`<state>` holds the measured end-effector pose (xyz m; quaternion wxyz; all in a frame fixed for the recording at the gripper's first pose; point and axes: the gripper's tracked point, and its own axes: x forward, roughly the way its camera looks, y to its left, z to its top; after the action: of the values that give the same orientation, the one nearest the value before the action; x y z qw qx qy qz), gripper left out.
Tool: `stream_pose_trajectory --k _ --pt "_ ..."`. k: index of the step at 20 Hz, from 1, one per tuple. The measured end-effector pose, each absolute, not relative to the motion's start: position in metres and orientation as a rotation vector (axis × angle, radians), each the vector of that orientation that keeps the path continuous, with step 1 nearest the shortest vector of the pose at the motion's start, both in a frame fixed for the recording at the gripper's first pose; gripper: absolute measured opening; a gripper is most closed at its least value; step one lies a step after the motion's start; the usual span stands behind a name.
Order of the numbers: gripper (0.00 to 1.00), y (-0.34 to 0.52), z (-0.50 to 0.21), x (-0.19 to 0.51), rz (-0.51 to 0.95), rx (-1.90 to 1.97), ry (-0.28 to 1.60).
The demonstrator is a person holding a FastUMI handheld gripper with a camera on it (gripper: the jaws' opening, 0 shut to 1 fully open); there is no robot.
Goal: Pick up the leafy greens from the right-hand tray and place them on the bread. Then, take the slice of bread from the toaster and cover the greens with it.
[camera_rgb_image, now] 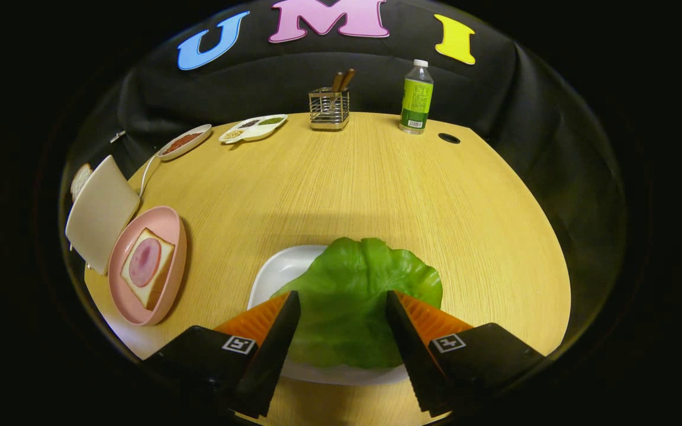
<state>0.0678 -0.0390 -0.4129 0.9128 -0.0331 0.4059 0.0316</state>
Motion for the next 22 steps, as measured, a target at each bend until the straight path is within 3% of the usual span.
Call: stream_pose_trajectory --k 2,3,5,6,7,9,11,14,15,17,22 --pt "0.86 -0.030 -0.414 0.066 0.106 -0.100 0.816" --pt "0.72 -0.028 -0.413 0.066 0.120 -0.108 0.808" --pt "0.62 -0.025 -0.413 0.066 0.128 -0.088 0.822" --pt "0.62 -0.023 -0.415 0.066 0.122 -0.071 0.838" --pt "0.44 -0.022 -0.414 0.066 0.121 -0.071 0.846" --pt "0.44 -0.021 -0.413 0.066 0.142 -0.072 0.866" --pt "0.18 -0.024 -0.414 0.068 0.113 -0.020 0.873" --pt "0.17 -0.023 -0.417 0.067 0.108 0.030 0.904" --pt "0.08 -0.023 -0.412 0.068 0.113 0.053 0.913" --pt "0.06 -0.023 -0.412 0.068 0.117 0.084 0.929" --pt "0.05 -0.018 -0.388 0.069 0.113 0.045 0.898"
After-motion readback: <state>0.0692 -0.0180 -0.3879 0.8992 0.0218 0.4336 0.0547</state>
